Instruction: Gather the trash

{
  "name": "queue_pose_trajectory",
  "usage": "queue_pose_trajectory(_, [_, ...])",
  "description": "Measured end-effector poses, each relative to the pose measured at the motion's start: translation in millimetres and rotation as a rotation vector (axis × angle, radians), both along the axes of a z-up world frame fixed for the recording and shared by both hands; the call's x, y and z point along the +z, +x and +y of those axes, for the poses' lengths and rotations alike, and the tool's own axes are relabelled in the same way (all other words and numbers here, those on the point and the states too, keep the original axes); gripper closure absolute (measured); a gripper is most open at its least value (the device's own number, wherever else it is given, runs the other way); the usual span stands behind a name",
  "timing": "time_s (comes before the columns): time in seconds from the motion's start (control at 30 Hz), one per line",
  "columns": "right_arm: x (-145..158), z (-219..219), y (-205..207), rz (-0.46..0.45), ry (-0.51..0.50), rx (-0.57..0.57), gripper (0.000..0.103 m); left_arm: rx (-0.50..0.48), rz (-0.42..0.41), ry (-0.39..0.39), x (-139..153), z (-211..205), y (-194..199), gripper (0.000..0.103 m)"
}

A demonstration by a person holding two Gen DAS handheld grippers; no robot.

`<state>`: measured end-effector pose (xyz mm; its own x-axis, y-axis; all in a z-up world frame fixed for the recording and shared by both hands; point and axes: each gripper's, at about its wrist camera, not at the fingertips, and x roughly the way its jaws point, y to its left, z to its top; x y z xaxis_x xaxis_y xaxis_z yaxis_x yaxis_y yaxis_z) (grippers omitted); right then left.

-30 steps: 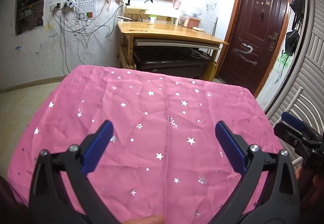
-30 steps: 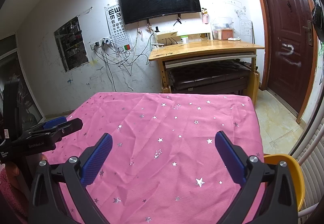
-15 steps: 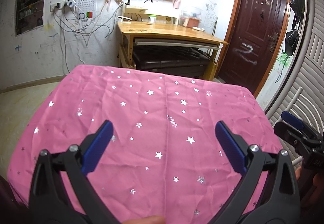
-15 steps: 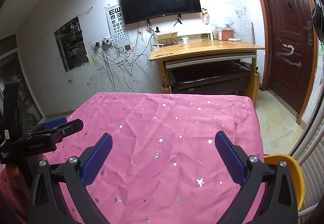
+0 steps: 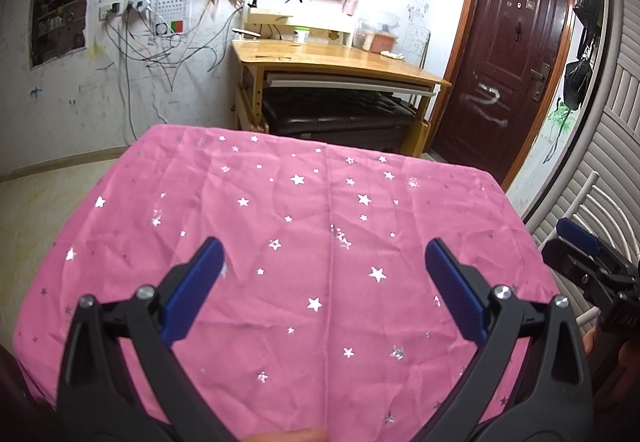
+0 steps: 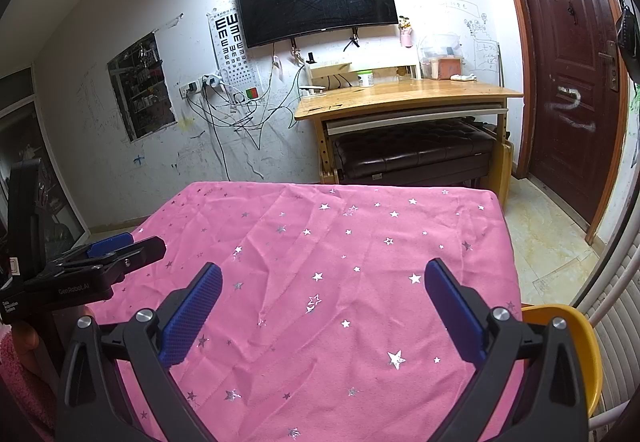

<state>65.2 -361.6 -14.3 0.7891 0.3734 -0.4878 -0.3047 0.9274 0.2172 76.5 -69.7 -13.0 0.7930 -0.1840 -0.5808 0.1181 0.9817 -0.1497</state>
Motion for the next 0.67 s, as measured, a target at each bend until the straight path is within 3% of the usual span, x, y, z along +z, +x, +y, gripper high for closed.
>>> queue_pose_trajectory(0.67, [0.3,0.0,-0.2,0.0,-0.001,-0.001,0.008,-0.006,0.001,0.001,-4.3,-5.3,-7.9,0.007])
